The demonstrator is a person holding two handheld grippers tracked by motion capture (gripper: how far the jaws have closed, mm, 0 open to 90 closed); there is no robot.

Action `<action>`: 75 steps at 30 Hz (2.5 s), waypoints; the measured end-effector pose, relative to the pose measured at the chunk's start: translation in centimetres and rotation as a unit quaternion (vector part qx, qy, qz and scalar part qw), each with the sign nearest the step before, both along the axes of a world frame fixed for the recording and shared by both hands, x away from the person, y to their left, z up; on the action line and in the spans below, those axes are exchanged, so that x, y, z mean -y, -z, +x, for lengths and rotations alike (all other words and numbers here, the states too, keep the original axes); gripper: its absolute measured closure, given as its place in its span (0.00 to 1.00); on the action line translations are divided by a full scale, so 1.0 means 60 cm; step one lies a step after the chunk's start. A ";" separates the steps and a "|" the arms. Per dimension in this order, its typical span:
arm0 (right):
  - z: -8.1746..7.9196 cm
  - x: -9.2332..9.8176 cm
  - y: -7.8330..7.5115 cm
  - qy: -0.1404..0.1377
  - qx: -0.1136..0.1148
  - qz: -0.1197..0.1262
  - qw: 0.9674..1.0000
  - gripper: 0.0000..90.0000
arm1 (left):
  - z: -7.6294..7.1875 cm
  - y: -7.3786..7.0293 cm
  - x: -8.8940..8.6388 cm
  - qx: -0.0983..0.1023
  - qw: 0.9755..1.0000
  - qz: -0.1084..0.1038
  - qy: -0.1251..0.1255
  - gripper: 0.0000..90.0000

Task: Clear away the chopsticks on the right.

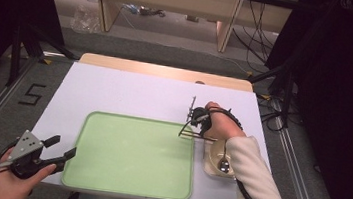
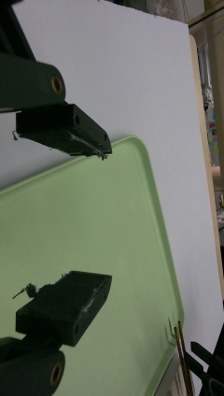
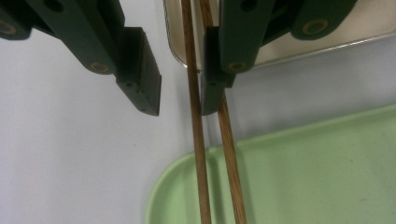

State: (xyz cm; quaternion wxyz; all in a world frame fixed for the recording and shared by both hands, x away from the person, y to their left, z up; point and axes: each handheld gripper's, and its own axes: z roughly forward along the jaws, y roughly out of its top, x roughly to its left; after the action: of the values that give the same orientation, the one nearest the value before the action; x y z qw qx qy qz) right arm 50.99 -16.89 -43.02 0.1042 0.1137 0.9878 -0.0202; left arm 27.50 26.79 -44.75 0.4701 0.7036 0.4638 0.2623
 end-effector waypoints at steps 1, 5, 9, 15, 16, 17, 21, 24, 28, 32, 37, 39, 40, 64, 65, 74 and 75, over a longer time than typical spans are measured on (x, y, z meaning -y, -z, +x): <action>0.000 0.000 0.000 0.000 0.000 0.000 1.000 0.77 | 0.000 0.000 0.000 0.000 1.000 0.000 0.000 0.34; 0.003 0.000 0.002 -0.003 -0.004 -0.001 1.000 0.80 | 0.000 0.000 0.000 -0.001 1.000 -0.001 0.000 0.34; 0.004 -0.001 0.007 -0.006 -0.007 -0.004 1.000 0.81 | 0.000 0.000 0.000 -0.001 1.000 -0.001 0.000 0.34; 0.006 -0.002 0.014 -0.009 -0.013 -0.006 1.000 0.85 | 0.000 0.001 0.000 -0.003 1.000 -0.001 0.000 0.35; 0.005 -0.003 0.015 -0.005 -0.016 -0.007 1.000 0.86 | 0.000 0.001 0.000 -0.003 1.000 -0.001 0.000 0.35; 0.003 -0.003 0.015 0.008 -0.021 -0.008 1.000 0.89 | 0.000 0.001 0.000 -0.003 1.000 -0.001 0.000 0.35; 0.003 -0.003 0.019 -0.018 -0.015 -0.005 1.000 0.96 | 0.000 0.001 0.000 -0.003 1.000 -0.001 0.000 0.35; 0.001 -0.004 0.017 -0.030 -0.011 -0.006 0.999 0.97 | 0.000 0.001 0.000 -0.003 1.000 -0.001 -0.001 0.35; -0.003 -0.007 0.005 -0.039 0.008 -0.001 0.999 0.97 | 0.000 0.001 0.000 -0.003 1.000 -0.002 -0.001 0.35; -0.003 -0.012 -0.015 -0.041 0.029 0.012 0.999 0.97 | 0.001 0.001 0.000 -0.003 1.000 -0.002 -0.001 0.35; -0.006 -0.016 -0.039 -0.034 0.057 0.038 0.997 0.97 | 0.000 0.001 0.000 -0.003 1.000 -0.002 -0.002 0.35; -0.007 -0.018 -0.052 -0.026 0.073 0.060 0.995 0.97 | 0.000 0.001 0.000 -0.003 1.000 -0.002 -0.002 0.35; 0.000 -0.016 -0.060 -0.056 0.092 0.062 0.992 0.97 | 0.000 0.001 0.000 -0.003 1.000 -0.002 -0.002 0.35; -0.040 0.027 -0.145 0.130 0.235 0.401 0.876 0.97 | 0.001 0.001 -0.001 -0.004 1.000 -0.002 -0.003 0.35; -0.043 0.030 -0.146 0.143 0.229 0.413 0.870 0.97 | 0.001 0.002 0.000 -0.004 1.000 -0.002 -0.003 0.35; -0.066 0.054 -0.150 0.186 0.248 0.505 0.806 0.97 | 0.001 0.002 0.001 -0.003 1.000 -0.003 -0.002 0.35; -0.065 0.059 -0.154 0.180 0.265 0.504 0.802 0.97 | 0.001 0.002 0.000 -0.003 1.000 -0.003 -0.002 0.35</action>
State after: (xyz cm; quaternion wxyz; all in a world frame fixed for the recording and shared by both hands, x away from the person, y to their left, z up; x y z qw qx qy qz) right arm 47.08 -20.45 -33.79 0.2841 0.3270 0.7546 0.4928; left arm 27.58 26.77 -44.88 0.4701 0.7024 0.4671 0.2598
